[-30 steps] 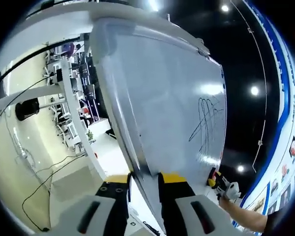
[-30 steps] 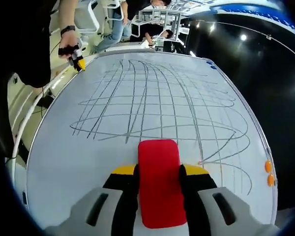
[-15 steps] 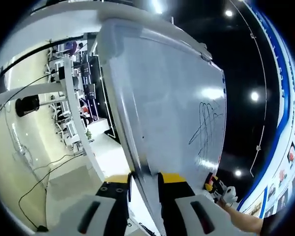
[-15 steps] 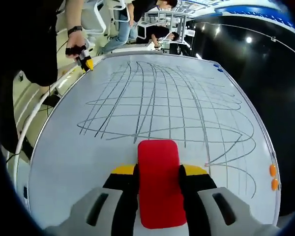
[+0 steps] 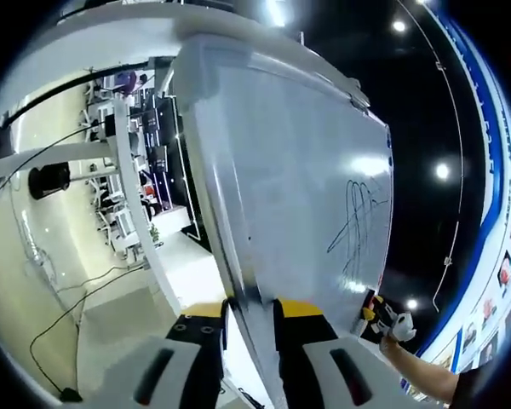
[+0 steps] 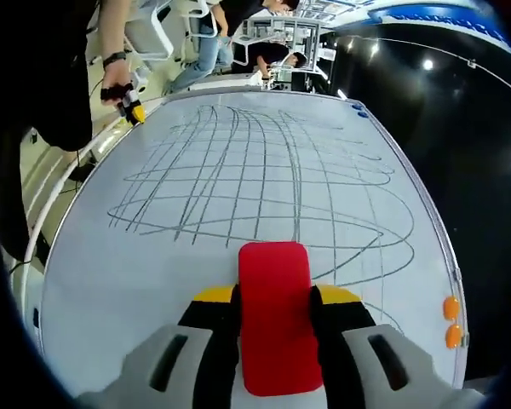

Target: Wipe the writing off the whiteboard with the eraser

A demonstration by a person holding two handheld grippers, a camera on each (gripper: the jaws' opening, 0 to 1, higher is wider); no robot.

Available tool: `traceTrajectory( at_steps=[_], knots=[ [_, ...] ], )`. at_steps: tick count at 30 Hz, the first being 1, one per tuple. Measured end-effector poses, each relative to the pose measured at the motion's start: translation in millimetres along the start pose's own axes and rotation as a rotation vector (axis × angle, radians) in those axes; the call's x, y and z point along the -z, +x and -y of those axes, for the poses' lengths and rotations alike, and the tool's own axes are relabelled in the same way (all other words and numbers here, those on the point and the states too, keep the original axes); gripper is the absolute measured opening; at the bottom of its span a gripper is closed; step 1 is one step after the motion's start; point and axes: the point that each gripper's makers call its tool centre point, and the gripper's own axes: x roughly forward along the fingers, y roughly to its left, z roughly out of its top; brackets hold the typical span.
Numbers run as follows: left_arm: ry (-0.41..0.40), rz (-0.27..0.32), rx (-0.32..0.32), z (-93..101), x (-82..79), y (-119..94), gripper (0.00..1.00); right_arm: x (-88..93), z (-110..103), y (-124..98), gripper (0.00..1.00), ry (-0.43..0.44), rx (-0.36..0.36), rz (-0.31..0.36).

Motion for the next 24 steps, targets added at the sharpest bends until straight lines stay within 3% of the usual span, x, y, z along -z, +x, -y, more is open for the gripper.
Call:
traceTrajectory(
  at_steps=[7, 21, 22, 24],
  knots=[
    [-0.002, -0.003, 0.0, 1.4, 0.3, -1, 0.24, 6.4, 23, 2, 0.35, 0.004, 0.029, -0.005],
    [-0.002, -0.006, 0.002, 1.9, 0.8, -2, 0.24, 14.9, 52, 3, 0.35, -0.034, 0.005, -0.015],
    [-0.005, -0.006, 0.003, 1.9, 0.7, -2, 0.24, 15.0, 57, 4, 0.35, 0.019, 0.009, -0.006],
    [0.002, -0.009, 0.003, 1.8, 0.5, -1, 0.24, 15.6, 60, 5, 0.35, -0.019, 0.005, -0.019]
  ],
)
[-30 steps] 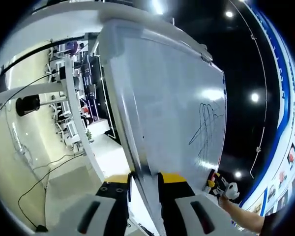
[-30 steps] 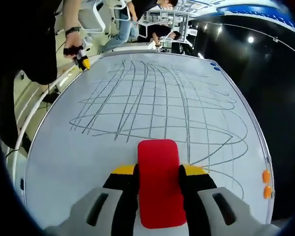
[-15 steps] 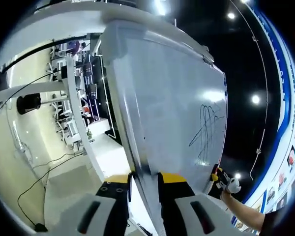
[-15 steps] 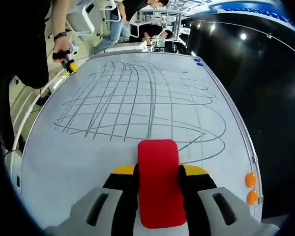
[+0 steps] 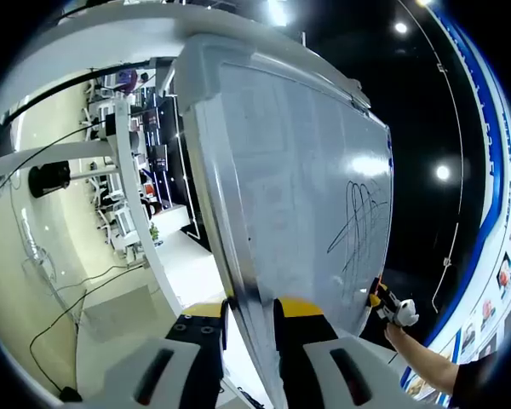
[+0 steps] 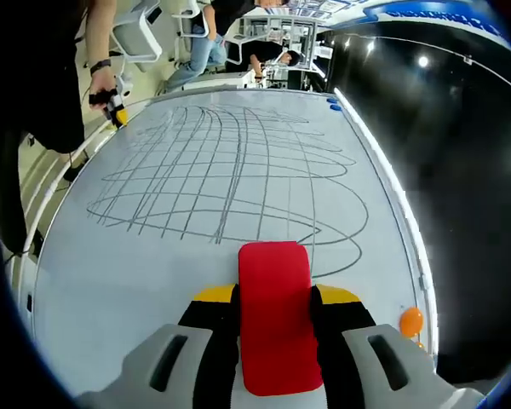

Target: Wipe the writing off the whiteboard with the eraser

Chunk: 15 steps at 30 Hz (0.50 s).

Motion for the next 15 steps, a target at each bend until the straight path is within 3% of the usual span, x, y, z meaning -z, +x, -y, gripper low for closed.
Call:
traceTrajectory(
  at_steps=[9, 13, 15],
  knots=[
    [-0.004, 0.002, 0.004, -1.5, -0.8, 1, 0.24, 0.4, 28, -3, 0.35, 0.037, 0.053, -0.004],
    [0.0, -0.003, 0.001, -2.3, -1.8, 1, 0.25, 0.5, 35, -2, 0.35, -0.027, 0.003, -0.023],
    [0.001, -0.005, 0.003, -2.1, -1.7, 1, 0.25, 2.4, 48, -4, 0.35, 0.002, 0.046, -0.028]
  ],
)
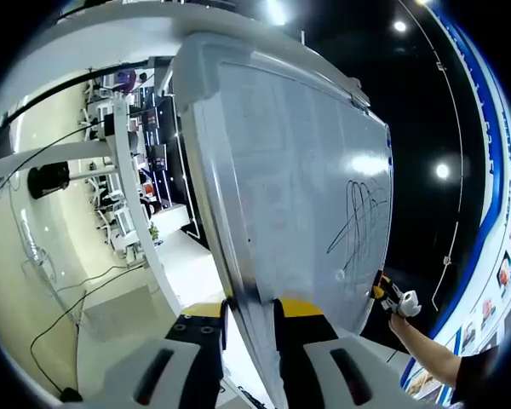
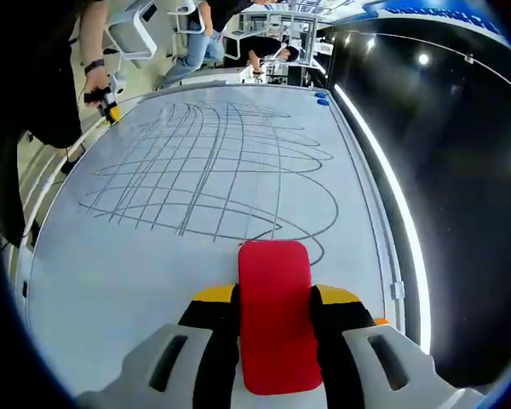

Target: Wipe the writing off the whiteboard with the eraser

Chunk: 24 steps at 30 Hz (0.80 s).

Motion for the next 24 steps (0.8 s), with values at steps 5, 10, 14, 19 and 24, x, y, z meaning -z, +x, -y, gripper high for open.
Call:
traceTrajectory(
  at_steps=[5, 10, 14, 19, 24],
  knots=[
    [-0.002, 0.0, 0.007, 0.2, -0.7, 0, 0.25, 10.8, 38, -7, 0.35, 0.17, 0.119, -0.003],
    [-0.005, 0.008, 0.005, -0.4, -0.8, 1, 0.25, 3.5, 25, -2, 0.35, 0.109, 0.082, 0.014],
    [-0.005, 0.008, 0.004, -0.1, -0.5, 1, 0.25, -0.2, 17, 0, 0.35, 0.065, 0.053, 0.028],
    [-0.003, 0.009, 0.001, -0.2, -0.4, 1, 0.25, 0.6, 5, -1, 0.35, 0.05, 0.035, 0.056],
    [-0.006, 0.013, 0.003, 0.1, 0.5, 1, 0.25, 6.0, -5, -5, 0.35, 0.051, 0.04, 0.078]
  ],
)
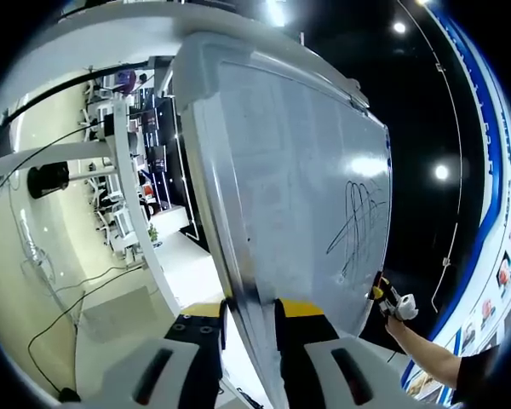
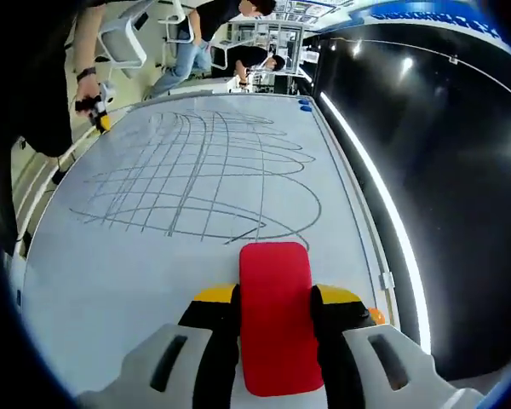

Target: Wipe the writing off the whiteboard with the eraser

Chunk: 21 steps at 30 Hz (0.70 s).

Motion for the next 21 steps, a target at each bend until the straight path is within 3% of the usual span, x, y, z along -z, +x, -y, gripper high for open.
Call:
traceTrajectory(
  at_steps=[7, 11, 21],
  knots=[
    [-0.001, -0.002, 0.002, 0.4, 0.5, -1, 0.25, 6.1, 2, -5, 0.35, 0.041, 0.046, 0.008],
    [0.0, -0.002, 0.002, 0.2, 0.9, -1, 0.25, 16.7, -2, -14, 0.35, 0.041, 0.037, -0.008],
    [-0.014, 0.003, -0.001, -0.1, 3.1, -1, 0.25, 78.9, -3, -60, 0.35, 0.084, 0.03, -0.137]
  ],
)
